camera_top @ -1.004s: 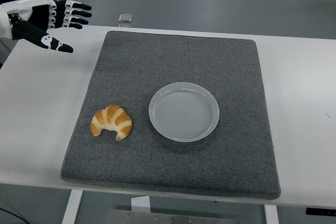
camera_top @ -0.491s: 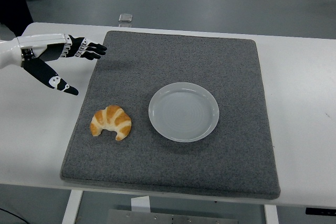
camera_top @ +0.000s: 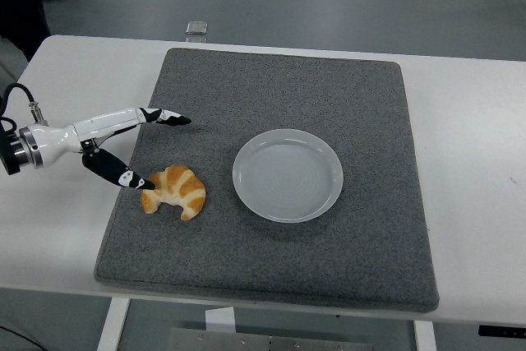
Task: Place the bread on the plate
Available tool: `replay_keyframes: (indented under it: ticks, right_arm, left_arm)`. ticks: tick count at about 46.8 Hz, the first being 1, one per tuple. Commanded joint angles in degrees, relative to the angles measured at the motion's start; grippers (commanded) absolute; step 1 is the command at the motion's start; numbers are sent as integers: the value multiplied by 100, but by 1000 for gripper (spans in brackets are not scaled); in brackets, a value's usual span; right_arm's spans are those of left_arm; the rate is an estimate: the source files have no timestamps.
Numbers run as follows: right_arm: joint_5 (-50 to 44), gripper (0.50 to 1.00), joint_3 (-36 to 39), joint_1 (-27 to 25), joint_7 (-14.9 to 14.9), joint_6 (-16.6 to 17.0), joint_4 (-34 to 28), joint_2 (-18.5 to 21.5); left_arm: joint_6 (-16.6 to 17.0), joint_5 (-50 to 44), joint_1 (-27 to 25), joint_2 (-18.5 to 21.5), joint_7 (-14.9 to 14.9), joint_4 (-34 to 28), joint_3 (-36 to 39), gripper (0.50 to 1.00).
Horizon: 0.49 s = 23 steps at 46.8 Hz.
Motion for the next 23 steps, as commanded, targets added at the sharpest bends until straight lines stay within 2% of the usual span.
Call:
replay_keyframes:
  ticks: [1,16,23]
  right_arm:
    - [0,952,1,0,0,0,0,0]
    - [0,952,1,0,0,0,0,0]
    - [0,952,-7,0,0,0,0,0]
  left_arm:
    - [17,200,13,-93,10,19,11,994]
    - [87,745,66,-532,19,344,82,994]
    - [280,947,66,-761,28,538,178,994]
